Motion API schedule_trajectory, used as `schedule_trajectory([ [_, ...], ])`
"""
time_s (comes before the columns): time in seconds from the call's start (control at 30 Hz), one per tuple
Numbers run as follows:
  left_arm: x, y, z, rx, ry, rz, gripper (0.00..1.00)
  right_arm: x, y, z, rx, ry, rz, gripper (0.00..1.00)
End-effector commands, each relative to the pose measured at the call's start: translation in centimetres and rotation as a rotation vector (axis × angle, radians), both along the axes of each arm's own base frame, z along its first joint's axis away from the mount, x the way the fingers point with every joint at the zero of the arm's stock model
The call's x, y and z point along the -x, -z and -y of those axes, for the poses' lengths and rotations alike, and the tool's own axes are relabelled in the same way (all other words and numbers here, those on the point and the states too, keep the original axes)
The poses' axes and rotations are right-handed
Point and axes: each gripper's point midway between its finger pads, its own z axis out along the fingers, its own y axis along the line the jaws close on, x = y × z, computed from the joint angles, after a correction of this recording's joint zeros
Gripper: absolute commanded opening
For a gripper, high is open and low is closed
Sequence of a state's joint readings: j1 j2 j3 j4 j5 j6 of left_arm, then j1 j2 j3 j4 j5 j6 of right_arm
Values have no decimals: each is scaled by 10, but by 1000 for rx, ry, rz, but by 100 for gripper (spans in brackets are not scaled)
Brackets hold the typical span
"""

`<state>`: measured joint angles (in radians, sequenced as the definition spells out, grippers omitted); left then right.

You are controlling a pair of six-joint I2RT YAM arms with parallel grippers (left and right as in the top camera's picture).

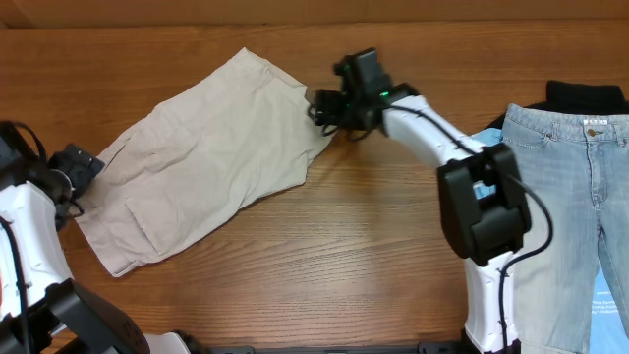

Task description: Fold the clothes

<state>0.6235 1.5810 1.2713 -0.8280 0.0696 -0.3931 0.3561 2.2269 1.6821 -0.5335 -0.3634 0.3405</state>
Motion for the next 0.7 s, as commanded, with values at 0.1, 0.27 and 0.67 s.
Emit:
schedule_trajectory([
  [0.1, -27, -56, 18, 13, 250, 133, 100, 15, -16, 15, -6, -108, -15, 84],
  [0.27, -25, -50, 73, 198, 455, 167, 100, 18, 5, 8, -1, -124, -39, 78],
  [0.67, 39, 76, 117, 194, 411, -244, 97, 31, 16, -5, -17, -203, -65, 59],
])
